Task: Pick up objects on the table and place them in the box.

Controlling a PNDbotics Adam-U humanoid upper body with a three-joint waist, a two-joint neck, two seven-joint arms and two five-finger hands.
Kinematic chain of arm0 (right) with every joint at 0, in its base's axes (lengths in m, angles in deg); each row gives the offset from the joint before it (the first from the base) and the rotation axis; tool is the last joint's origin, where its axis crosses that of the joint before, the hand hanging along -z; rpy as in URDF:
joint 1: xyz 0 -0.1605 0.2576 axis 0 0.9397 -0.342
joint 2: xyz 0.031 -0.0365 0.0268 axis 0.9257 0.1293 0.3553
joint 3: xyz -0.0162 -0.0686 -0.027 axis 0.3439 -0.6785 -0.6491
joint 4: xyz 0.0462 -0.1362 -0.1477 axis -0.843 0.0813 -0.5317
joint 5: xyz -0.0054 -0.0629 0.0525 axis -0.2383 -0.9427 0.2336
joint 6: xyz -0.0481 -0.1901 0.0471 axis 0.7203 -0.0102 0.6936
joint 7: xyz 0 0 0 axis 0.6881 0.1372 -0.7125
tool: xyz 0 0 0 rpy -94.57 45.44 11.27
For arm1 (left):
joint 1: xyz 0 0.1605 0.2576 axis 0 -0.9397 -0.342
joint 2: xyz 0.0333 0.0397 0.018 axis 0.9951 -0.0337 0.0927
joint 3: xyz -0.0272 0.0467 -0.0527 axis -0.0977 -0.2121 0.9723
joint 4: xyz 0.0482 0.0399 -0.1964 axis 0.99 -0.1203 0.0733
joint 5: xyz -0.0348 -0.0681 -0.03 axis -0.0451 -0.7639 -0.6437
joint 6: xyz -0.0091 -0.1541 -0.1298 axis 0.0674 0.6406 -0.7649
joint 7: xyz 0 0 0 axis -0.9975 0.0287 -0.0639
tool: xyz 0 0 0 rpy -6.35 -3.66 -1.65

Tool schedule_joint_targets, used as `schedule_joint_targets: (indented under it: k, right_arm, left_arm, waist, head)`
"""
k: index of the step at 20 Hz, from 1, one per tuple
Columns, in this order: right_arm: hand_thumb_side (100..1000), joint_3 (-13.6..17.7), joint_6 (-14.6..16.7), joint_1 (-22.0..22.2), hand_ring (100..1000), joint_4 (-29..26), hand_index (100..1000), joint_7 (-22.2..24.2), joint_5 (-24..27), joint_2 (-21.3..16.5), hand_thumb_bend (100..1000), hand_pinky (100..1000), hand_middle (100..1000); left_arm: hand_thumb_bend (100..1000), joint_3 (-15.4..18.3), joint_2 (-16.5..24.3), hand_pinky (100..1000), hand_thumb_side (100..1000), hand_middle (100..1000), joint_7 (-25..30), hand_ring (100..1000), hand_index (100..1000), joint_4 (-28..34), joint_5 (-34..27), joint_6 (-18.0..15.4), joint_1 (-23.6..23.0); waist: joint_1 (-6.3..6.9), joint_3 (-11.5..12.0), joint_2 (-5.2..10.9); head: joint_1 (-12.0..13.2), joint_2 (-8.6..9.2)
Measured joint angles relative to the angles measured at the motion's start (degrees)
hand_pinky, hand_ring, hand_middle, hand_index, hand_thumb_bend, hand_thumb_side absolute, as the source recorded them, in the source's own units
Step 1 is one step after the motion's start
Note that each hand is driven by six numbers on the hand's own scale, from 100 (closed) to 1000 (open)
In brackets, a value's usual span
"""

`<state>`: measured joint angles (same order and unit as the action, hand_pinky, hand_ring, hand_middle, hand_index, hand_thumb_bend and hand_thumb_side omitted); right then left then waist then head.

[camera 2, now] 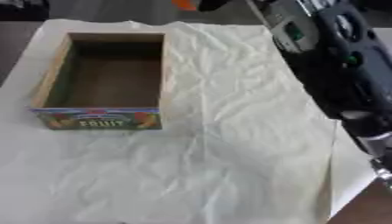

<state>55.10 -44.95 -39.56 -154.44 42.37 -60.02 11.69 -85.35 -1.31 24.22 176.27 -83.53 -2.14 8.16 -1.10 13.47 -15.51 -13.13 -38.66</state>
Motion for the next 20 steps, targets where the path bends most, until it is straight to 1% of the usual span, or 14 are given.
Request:
schedule_joint_targets:
  k: [6,10,16,18,20]
  right_arm:
    - [100,-1.0,0.3,-2.9,759,7.0,680,-2.7,-3.4,6.7,100,814,568]
    - [104,-1.5,0.2,-3.8,758,11.6,679,-5.2,-6.2,11.3,100,813,567]
    - [111,-1.8,-0.4,-4.1,753,18.4,682,-10.1,-11.4,17.3,100,809,570]
    - [102,-1.8,-1.0,-3.7,731,20.7,686,-11.9,-12.7,18.7,100,802,573]
    - [100,-1.7,-2.3,-3.1,732,23.2,684,-13.7,-13.2,20.1,100,801,572]
  left_arm:
    - [100,-0.2,-0.1,317,751,846,0.3,698,704,0.0,-0.1,-0.1,0.4]
    - [100,-0.5,-0.5,317,752,847,0.6,698,703,0.0,-0.5,0.1,0.8]
    - [100,-0.9,-1.0,316,751,847,1.1,698,703,0.0,-1.0,0.1,1.3]
    - [100,-1.1,-1.0,316,753,849,1.1,699,703,0.0,-1.1,0.1,1.4]
    - [100,-1.1,-1.0,317,754,849,1.2,698,703,0.0,-1.1,0.2,1.4]
  waist:
    - [-0.11,0.9,-0.65]
    - [-0.10,1.7,-1.09]
    - [-0.07,3.2,-1.46]
    - [-0.10,3.5,-1.48]
    - [-0.26,3.5,-1.50]
  head:
    - [-1.0,0.26]
    - [-2.0,0.52]
    - [-3.5,0.74]
    - [-3.7,0.76]
    - [-3.7,0.77]
